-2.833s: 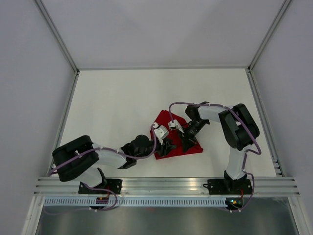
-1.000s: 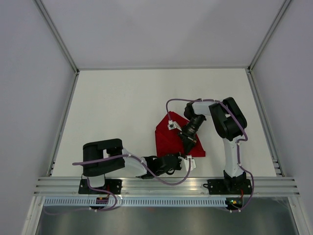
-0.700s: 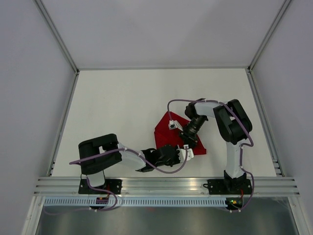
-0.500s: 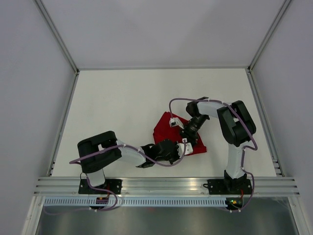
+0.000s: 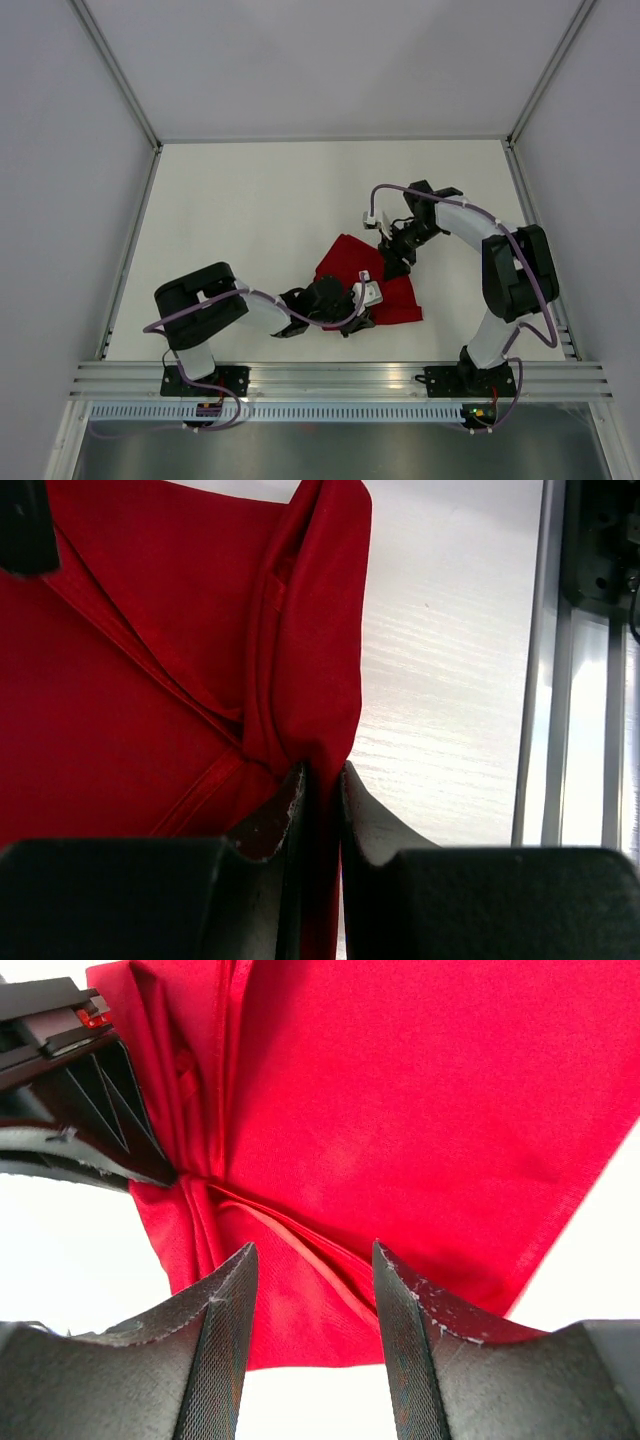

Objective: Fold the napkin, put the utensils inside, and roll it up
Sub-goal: Roll the napkin at the center of the board.

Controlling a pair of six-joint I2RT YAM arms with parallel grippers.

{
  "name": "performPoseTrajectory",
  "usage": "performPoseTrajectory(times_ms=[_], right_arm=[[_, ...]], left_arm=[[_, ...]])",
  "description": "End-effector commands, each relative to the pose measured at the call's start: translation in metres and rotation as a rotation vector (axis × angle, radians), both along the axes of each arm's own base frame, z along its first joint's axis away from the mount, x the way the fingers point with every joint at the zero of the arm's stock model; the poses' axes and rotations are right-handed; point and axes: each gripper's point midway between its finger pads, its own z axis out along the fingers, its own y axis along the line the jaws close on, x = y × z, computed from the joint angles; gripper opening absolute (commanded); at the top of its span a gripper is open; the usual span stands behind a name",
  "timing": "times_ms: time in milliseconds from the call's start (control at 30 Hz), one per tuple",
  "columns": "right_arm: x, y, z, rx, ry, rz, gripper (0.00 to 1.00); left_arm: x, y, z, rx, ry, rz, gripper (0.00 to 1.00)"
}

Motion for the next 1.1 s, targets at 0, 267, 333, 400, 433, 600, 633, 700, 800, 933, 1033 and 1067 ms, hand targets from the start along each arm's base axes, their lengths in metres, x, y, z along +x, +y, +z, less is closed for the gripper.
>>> performPoseTrajectory(times_ms=[0,267,333,400,433,600,633,700,800,933,1033,1067], right_arm=[[0.007,0.003,0.023,0.072,-0.113,-0.005,0.56],[-0.011,-0.012,0.033,0.092,-0.354,0.015,0.6],[-0.024,-0.015,0.032,0.107,-0.391,0.053,0.61],[-0.033,-0.016,0.031,0.12,-0.408,0.074,0.64],[-0.041,-0.017,0.028,0.125,-0.417,0.09,0.65],[-0.063,-0.016,0.011,0.107,-0.452,0.143,0.66],[-0.063,-0.017,0.011,0.091,-0.484,0.146,0.66],[-0.07,-0.01,0.004,0.085,-0.507,0.166,0.67],[-0.079,-0.002,-0.002,0.069,-0.56,0.201,0.68],[-0.086,0.003,-0.011,0.051,-0.56,0.235,0.68],[-0.092,0.006,-0.014,0.045,-0.565,0.253,0.68],[-0.095,0.008,-0.015,0.046,-0.563,0.266,0.68]], left_arm=[[-0.032,0.038,-0.048,0.156,0.222,-0.015,0.02],[-0.025,0.04,-0.046,0.103,0.345,-0.003,0.02],[-0.023,0.041,-0.044,0.085,0.384,-0.003,0.02],[-0.025,0.042,-0.046,0.082,0.424,-0.008,0.02],[-0.022,0.043,-0.046,0.078,0.436,-0.001,0.02],[-0.023,0.044,-0.046,0.066,0.51,-0.013,0.02],[-0.023,0.043,-0.047,0.066,0.518,-0.015,0.02],[-0.023,0.041,-0.046,0.062,0.538,-0.022,0.02],[-0.023,0.04,-0.049,0.064,0.569,-0.023,0.02],[-0.021,0.038,-0.048,0.06,0.588,-0.025,0.02],[-0.02,0.038,-0.05,0.061,0.6,-0.023,0.02],[-0.019,0.037,-0.049,0.059,0.602,-0.022,0.02]])
